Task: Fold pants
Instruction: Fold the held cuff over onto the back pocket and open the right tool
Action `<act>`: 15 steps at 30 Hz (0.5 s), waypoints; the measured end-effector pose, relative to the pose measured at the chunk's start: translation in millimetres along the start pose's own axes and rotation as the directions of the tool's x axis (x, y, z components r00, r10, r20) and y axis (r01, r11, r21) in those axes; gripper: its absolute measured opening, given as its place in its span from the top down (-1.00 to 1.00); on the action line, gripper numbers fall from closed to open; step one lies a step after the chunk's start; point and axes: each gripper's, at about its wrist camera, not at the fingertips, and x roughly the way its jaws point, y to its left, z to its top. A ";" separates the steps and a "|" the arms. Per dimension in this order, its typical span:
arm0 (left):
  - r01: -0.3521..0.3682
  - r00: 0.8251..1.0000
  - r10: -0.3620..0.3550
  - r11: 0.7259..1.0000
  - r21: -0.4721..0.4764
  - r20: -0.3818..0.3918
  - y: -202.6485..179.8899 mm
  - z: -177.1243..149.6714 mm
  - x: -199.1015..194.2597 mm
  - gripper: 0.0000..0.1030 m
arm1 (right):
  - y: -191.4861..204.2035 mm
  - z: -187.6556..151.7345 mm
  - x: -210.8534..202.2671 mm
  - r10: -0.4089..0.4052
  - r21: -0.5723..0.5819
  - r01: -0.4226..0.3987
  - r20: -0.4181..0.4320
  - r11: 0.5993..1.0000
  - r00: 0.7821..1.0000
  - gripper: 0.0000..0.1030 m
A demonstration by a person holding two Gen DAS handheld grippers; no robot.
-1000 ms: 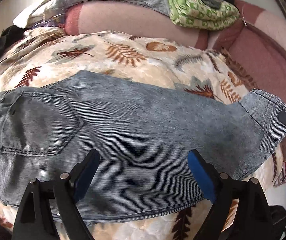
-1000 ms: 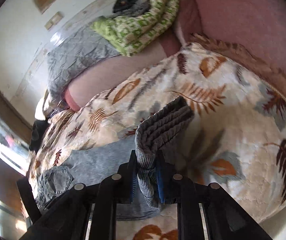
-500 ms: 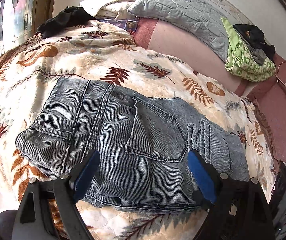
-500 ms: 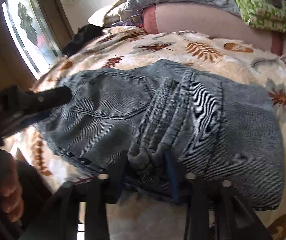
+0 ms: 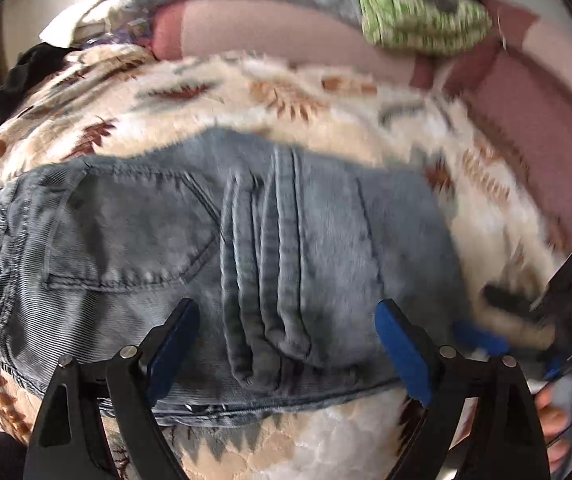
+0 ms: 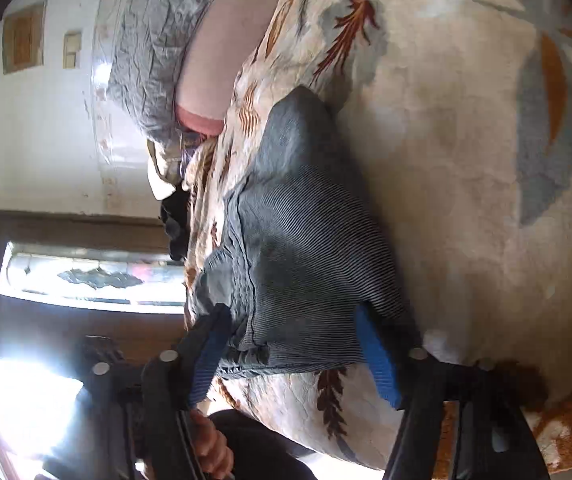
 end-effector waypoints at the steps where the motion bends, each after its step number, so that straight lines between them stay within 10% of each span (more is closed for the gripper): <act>1: -0.039 0.999 0.039 0.998 0.040 -0.012 -5.6 -5.9 9.6 -0.76 | 5.7 3.6 -3.1 -0.010 -0.017 0.010 0.000 1.000 1.000 -0.27; 8: -0.045 0.998 0.044 0.999 0.024 0.049 -4.0 -15.8 4.2 -0.76 | 62.0 53.6 8.5 -0.002 -0.160 0.005 0.020 0.987 1.000 -0.37; 15: -0.005 0.998 0.005 1.000 0.004 0.068 0.5 -11.2 -8.2 -0.76 | 25.7 99.6 56.7 -0.049 -0.033 0.048 -0.058 0.998 0.997 -0.47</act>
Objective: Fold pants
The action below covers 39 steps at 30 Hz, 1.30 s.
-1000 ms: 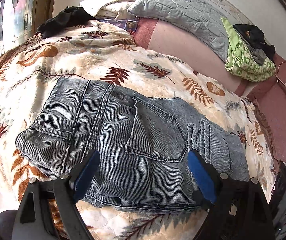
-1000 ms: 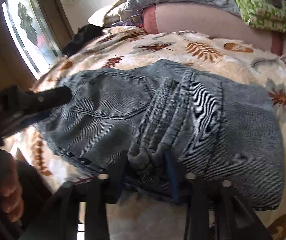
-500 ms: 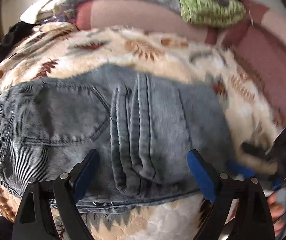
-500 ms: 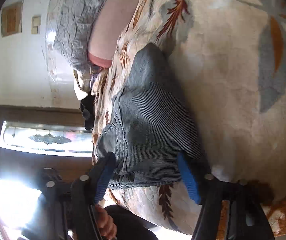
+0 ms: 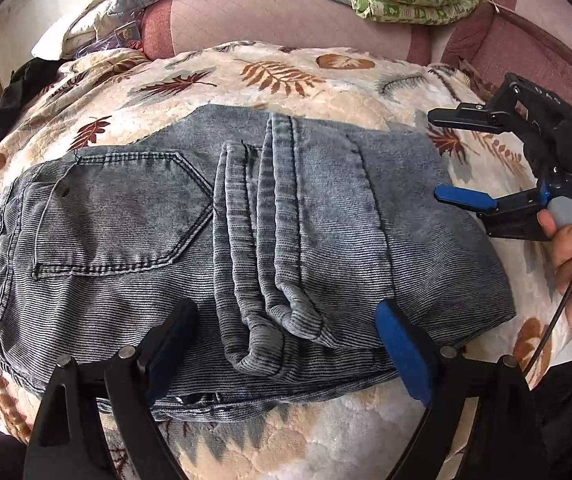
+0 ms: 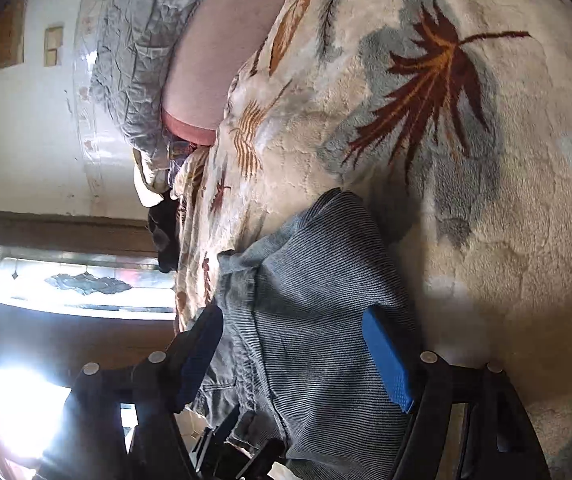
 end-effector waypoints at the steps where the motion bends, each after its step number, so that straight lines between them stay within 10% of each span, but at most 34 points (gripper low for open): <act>1: 0.024 0.999 -0.024 1.000 -0.012 0.034 1.0 3.0 -7.8 -0.76 | 7.1 1.2 -2.0 0.021 -0.025 -0.021 -0.004 0.999 1.000 -0.47; 6: 0.108 0.991 -0.108 0.994 0.010 0.075 -18.2 22.9 -15.6 -0.76 | 31.7 23.6 2.6 0.012 -0.110 -0.010 0.015 0.994 1.000 -0.47; 11: -0.018 1.000 0.020 0.992 0.129 -0.019 -39.6 10.3 26.5 -0.76 | 5.7 48.8 25.3 -0.011 -0.035 0.010 -0.024 0.999 1.000 -0.46; 22: 0.015 1.000 -0.015 0.994 0.109 -0.002 -34.5 9.1 21.5 -0.76 | -2.2 -44.4 -8.1 -0.018 -0.066 0.011 -0.104 0.998 0.994 -0.56; 39: 0.031 0.998 -0.031 1.000 -0.001 0.054 -9.5 2.9 -4.6 -0.76 | 1.4 -84.0 -45.7 0.083 -0.053 -0.084 -0.021 0.995 0.996 -0.54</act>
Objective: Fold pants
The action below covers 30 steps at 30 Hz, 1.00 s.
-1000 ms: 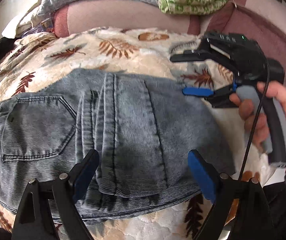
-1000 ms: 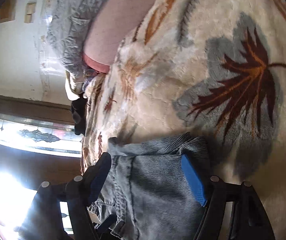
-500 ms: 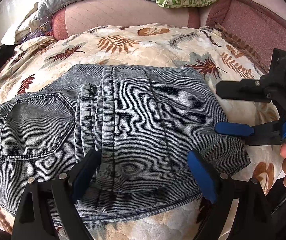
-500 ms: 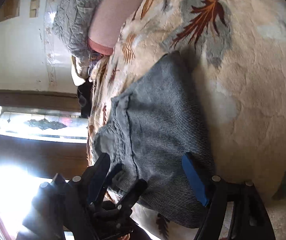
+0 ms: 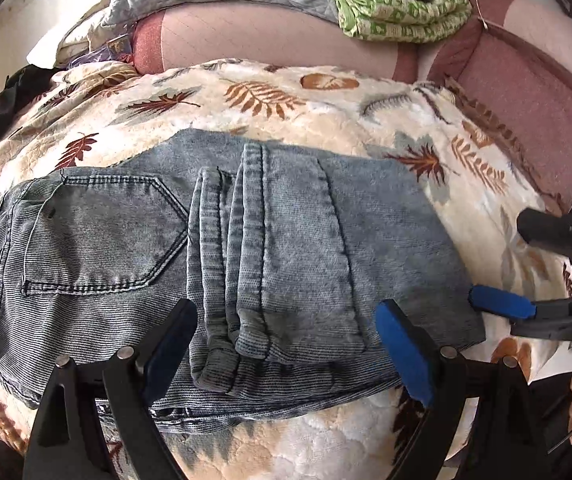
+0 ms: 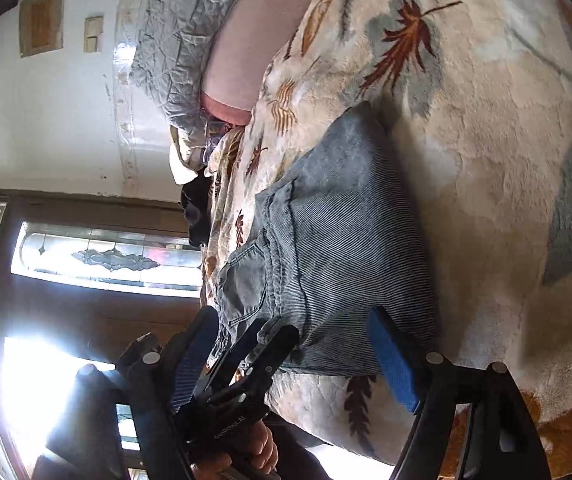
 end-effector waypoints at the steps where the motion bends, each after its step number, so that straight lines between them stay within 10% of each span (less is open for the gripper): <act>1: -0.023 1.000 0.023 1.000 0.006 -0.005 -0.2 -0.1 2.9 -0.76 | -1.8 -1.9 3.0 -0.016 -0.007 0.015 -0.017 1.000 1.000 -0.55; 10: -0.041 0.998 0.043 0.998 0.050 -0.042 -0.6 -9.0 22.4 -0.80 | 30.1 41.1 -7.4 -0.134 -0.107 0.138 0.050 0.985 0.990 -0.56; 16: -0.026 1.000 0.027 0.998 0.057 -0.015 0.6 -11.7 20.1 -0.82 | 31.4 107.3 27.6 -0.354 -0.173 0.359 0.058 0.917 0.933 -0.52; 21: -0.008 1.000 0.009 0.998 0.061 -0.012 2.1 -11.6 19.5 -0.82 | 16.7 126.8 64.4 -0.484 -0.201 0.477 0.015 0.856 0.875 -0.08; 30: 0.008 1.000 -0.008 0.997 0.072 0.009 2.7 -14.3 18.7 -0.83 | 35.3 124.7 70.7 -0.509 -0.311 0.501 0.060 0.808 0.859 0.75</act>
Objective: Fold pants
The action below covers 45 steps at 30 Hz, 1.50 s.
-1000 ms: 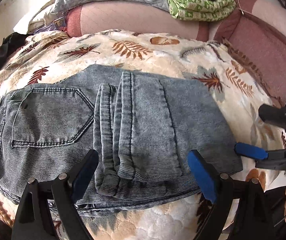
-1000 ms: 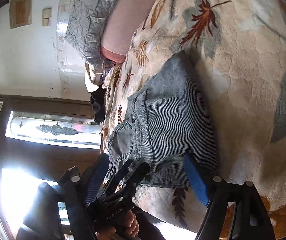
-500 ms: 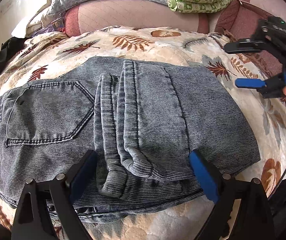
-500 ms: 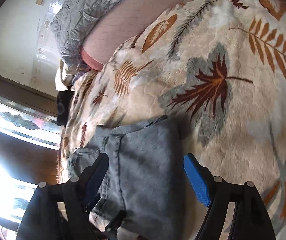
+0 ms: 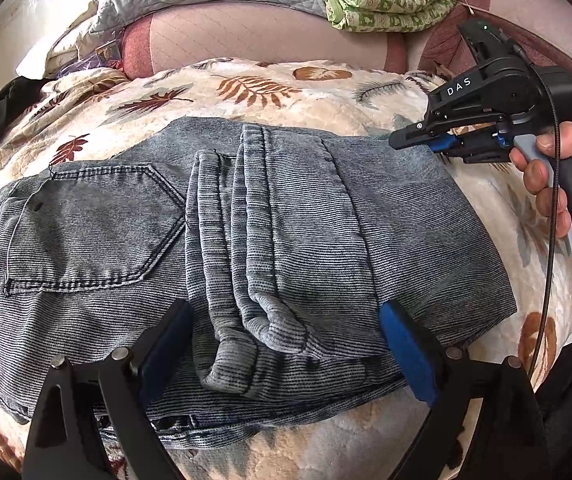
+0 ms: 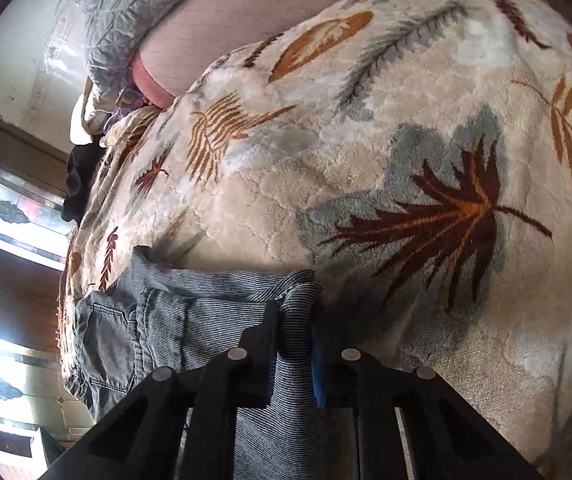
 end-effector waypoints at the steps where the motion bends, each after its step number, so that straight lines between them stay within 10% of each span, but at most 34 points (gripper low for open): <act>1: 0.000 1.000 0.000 1.000 0.001 0.002 -0.2 -0.3 0.0 -0.83 | 6.0 -0.7 -3.1 -0.018 -0.028 0.018 0.019 0.999 1.000 0.76; 6: -0.001 1.000 0.001 1.000 0.002 0.002 -0.3 0.3 0.3 -0.84 | 7.9 -9.3 13.2 -0.158 -0.093 0.159 0.009 0.983 0.987 0.65; 13: 0.041 0.999 -0.041 0.997 -0.070 0.010 10.1 3.3 -8.5 -0.83 | 25.4 -44.7 -52.9 -0.045 -0.071 0.055 0.133 0.996 0.990 0.35; 19: 0.037 0.998 -0.029 0.991 -0.125 0.060 22.7 1.3 -30.3 -0.83 | 10.4 -108.6 -20.3 0.018 -0.028 -0.020 -0.072 0.999 0.997 0.26; 24: 0.051 0.994 -0.032 0.980 -0.195 0.101 44.8 -10.6 -56.6 -0.83 | 28.7 -108.9 -55.2 0.069 -0.044 -0.067 0.053 0.997 0.996 0.14; 29: 0.054 0.988 -0.005 0.947 -0.317 0.152 81.5 -24.2 -81.3 -0.84 | 42.9 -140.3 -40.6 0.117 -0.092 -0.114 0.017 0.989 0.993 -0.51; 36: 0.023 0.986 0.053 0.894 -0.447 0.155 127.0 -43.1 -101.3 -0.83 | 51.2 -142.7 -71.3 0.250 -0.116 -0.235 0.142 0.965 0.958 -0.51; 41: 0.009 0.988 0.073 0.850 -0.527 0.135 149.6 -49.8 -105.4 -0.83 | 24.0 -150.0 -37.2 0.211 0.008 -0.211 0.023 0.977 0.977 -0.47; 45: 0.000 0.986 0.099 0.811 -0.585 0.137 167.2 -55.8 -113.1 -0.83 | 30.0 -148.5 -71.8 0.293 -0.053 -0.289 0.148 0.956 0.944 -0.47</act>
